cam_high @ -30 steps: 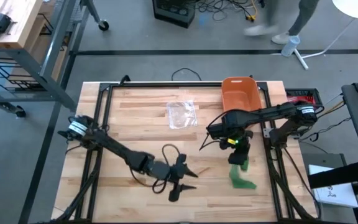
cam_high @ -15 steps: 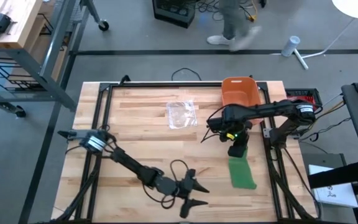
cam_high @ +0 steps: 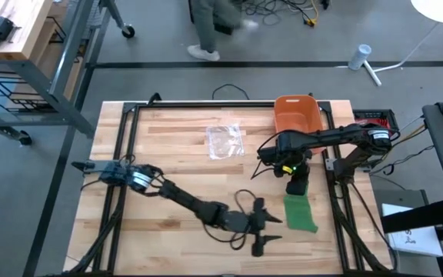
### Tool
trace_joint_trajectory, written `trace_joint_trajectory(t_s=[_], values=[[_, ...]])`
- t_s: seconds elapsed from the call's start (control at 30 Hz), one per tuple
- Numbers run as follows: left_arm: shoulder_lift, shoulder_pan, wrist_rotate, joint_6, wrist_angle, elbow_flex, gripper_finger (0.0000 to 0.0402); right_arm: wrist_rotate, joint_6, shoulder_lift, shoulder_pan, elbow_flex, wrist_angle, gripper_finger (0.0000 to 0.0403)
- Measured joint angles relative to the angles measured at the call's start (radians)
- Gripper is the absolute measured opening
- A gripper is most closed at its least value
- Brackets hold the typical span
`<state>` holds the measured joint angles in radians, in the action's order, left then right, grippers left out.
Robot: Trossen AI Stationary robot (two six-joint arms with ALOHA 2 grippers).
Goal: Roll bandage
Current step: Roll the green bandage
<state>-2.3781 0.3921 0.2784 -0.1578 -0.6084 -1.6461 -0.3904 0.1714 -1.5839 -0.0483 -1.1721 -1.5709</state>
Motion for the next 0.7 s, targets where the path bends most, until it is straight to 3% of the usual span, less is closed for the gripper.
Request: trace_joint_trajectory(t_s=[0.2,0.4,0.53,0.7], values=[[-0.231,-0.047,-0.064,0.06,0.293,-0.348,0.0244,0.0,0.001,0.008,0.0,-0.002,-0.001,0.0],[-0.376,-0.055,-0.069,0.071,0.394,-0.602,0.0247,0.0,0.004,0.028,0.002,-0.002,0.002,0.0],[-0.468,-0.055,-0.072,0.083,0.462,-0.708,0.0247,-0.001,0.021,0.033,0.002,-0.002,0.001,0.0],[-0.475,-0.061,0.014,0.072,0.424,-0.655,0.0235,-0.005,0.029,0.034,0.009,-0.002,0.003,0.0]])
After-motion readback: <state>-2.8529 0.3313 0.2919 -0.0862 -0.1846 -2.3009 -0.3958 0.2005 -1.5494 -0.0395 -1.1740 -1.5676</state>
